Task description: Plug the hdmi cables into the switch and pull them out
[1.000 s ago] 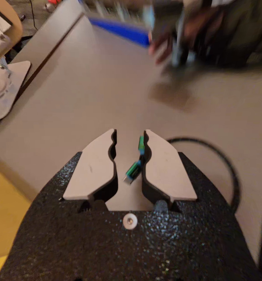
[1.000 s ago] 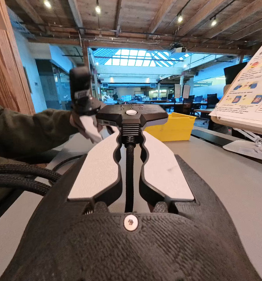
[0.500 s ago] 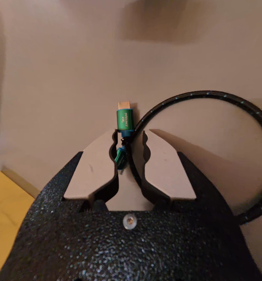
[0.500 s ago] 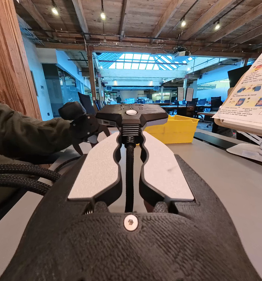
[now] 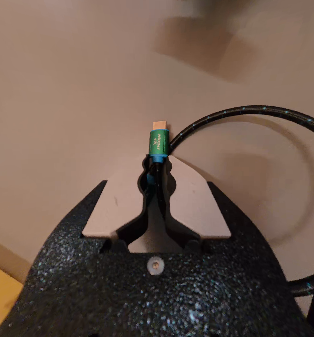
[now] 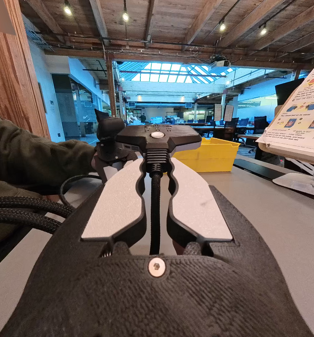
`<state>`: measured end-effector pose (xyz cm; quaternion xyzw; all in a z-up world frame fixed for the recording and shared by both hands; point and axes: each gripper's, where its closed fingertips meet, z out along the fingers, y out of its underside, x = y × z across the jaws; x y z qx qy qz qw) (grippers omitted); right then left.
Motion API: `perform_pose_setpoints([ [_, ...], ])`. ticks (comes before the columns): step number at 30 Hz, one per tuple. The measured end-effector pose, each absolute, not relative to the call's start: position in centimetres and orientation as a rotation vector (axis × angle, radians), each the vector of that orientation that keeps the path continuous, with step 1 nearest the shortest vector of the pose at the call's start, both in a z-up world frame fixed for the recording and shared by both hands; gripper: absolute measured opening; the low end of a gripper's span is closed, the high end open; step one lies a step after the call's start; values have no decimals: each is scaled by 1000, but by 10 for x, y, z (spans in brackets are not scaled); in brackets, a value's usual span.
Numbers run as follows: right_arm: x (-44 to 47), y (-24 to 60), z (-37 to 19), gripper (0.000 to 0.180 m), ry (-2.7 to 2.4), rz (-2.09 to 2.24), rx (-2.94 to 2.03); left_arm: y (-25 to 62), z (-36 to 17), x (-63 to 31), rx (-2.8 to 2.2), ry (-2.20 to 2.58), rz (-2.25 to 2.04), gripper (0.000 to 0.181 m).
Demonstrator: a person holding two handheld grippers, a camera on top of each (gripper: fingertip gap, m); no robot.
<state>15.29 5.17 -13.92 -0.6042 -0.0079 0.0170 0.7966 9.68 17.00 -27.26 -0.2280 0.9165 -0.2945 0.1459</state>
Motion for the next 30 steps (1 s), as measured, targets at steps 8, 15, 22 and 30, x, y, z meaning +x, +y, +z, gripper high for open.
perform_pose_setpoints([
  [8,152,52,-140,22,-21,37,-1302,158,-259,81,-542,2624,-906,16],
  [15,152,52,-140,22,-22,31,-1301,157,-273,79,-717,2674,-969,18],
  [22,151,52,-140,22,-25,36,-1302,151,-274,78,-667,2648,-973,18],
  [30,150,53,-140,22,-32,38,-1304,153,-273,78,-654,2627,-934,16],
])
